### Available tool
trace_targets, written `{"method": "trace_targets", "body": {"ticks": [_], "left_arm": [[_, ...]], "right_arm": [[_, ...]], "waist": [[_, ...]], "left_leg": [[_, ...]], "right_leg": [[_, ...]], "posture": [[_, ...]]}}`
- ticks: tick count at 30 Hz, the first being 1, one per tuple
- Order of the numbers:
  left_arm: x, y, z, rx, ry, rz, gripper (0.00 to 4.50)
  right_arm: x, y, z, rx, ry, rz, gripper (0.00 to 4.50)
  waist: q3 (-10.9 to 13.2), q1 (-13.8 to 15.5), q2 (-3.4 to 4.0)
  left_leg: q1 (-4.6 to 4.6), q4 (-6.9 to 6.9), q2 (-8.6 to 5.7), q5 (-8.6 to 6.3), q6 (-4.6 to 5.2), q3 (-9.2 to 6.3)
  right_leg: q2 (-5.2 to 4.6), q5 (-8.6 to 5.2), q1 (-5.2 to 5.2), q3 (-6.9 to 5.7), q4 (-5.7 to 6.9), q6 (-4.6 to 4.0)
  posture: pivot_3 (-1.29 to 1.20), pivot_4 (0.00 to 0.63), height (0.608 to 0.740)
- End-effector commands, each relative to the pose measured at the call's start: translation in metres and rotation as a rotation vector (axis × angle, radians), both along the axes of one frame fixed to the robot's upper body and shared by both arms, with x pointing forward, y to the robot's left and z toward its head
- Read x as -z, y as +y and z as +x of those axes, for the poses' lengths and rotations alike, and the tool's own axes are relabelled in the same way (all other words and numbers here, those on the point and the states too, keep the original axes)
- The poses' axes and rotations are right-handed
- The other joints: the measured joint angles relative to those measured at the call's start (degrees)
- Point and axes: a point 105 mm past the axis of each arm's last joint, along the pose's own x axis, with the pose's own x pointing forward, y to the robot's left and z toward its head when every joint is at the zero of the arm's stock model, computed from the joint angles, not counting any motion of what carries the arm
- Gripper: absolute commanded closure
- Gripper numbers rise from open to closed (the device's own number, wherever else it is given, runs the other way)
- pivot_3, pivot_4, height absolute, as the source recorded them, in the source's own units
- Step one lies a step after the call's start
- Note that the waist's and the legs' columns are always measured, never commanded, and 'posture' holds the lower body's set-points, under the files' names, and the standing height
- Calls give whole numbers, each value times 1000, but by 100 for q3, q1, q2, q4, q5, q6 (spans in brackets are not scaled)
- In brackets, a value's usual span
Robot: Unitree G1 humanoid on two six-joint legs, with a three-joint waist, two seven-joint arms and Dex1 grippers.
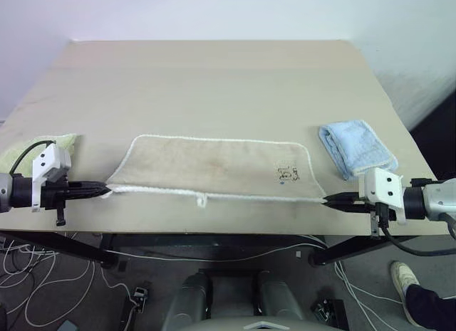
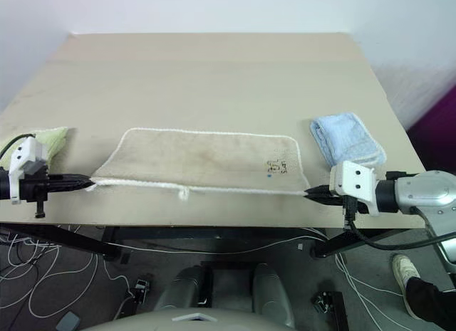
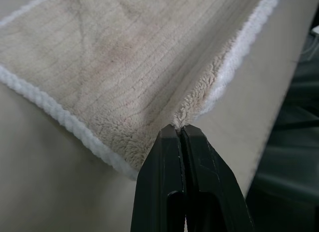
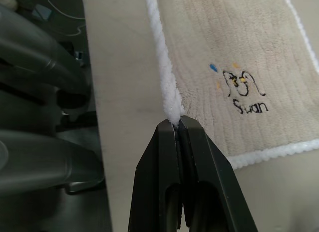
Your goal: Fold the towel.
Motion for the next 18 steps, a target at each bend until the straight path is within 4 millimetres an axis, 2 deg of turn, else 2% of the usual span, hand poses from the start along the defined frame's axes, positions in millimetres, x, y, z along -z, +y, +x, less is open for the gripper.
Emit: {"method": "trace_targets", "body": {"ticks": [1, 5, 10, 14, 18], "left_arm": [[-18, -2, 10, -1, -76, 13, 4500], [-25, -8, 36, -36, -143, -1, 4500], [-37, -12, 78, -100, -265, 29, 4500], [-36, -13, 107, -169, -337, 117, 4500], [-28, -17, 128, -229, -373, 190, 4500]], "right_arm": [[-17, 5, 13, -5, -90, 10, 4469], [-25, 3, 38, 15, -168, -19, 4469], [-34, -7, 88, 81, -288, -82, 4469], [-36, -12, 128, 137, -363, -136, 4469], [-28, -12, 152, 167, -379, -175, 4469]], "waist": [[0, 22, 0], [0, 72, -1], [0, 65, -3], [0, 32, -2], [0, 30, -2]], "left_leg": [[1, 0, 0, 0, 0, 2], [3, 2, -1, 0, 0, 4], [-2, 4, -6, 0, 0, 5], [-5, 1, -7, 1, -1, 10], [-11, 1, -7, 2, -2, 11]], "right_leg": [[0, 0, 0, 0, 0, 0], [1, 1, 2, -2, -1, 0], [10, 2, -5, -8, 1, 1], [14, 2, -16, -7, 8, 1], [17, 1, -25, -5, 10, 1]], "posture": [[0, 150, 740], [0, 150, 740], [0, 150, 740], [0, 150, 740], [0, 150, 740]]}}
